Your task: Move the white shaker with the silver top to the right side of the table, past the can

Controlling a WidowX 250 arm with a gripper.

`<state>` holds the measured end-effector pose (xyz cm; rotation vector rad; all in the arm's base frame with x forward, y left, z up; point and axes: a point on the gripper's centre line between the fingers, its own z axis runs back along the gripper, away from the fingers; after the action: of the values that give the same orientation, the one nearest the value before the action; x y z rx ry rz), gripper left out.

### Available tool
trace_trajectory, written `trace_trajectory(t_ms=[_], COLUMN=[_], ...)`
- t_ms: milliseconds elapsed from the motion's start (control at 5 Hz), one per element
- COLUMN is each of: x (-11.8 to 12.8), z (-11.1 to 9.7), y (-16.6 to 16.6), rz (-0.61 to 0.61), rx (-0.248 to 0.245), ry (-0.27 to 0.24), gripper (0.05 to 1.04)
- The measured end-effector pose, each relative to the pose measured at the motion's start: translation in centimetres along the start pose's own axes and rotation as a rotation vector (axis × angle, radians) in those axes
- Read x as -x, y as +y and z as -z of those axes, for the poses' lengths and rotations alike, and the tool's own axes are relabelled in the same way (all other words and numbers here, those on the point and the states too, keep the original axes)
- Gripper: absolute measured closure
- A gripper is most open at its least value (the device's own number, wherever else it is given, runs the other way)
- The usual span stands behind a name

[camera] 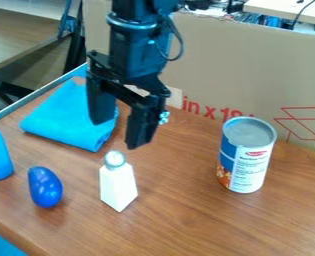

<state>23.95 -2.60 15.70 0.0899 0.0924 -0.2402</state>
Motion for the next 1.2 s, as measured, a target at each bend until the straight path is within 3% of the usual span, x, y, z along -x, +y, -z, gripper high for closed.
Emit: trace_trajectory(t_ms=[200,400,1000,1200], x=[-0.3,-0.4,-2.1,-2.6], z=[1.8,2.4,7.4,9.5], y=[2.2,3.1,1.9,2.1], rz=[-0.029,-0.021,0.032,0.019], rx=[-0.034,-0.038,0.039,0.037], ry=[0.041,0.031,0.101,0.18], gripper=[0.082,0.082,0.082,0.121])
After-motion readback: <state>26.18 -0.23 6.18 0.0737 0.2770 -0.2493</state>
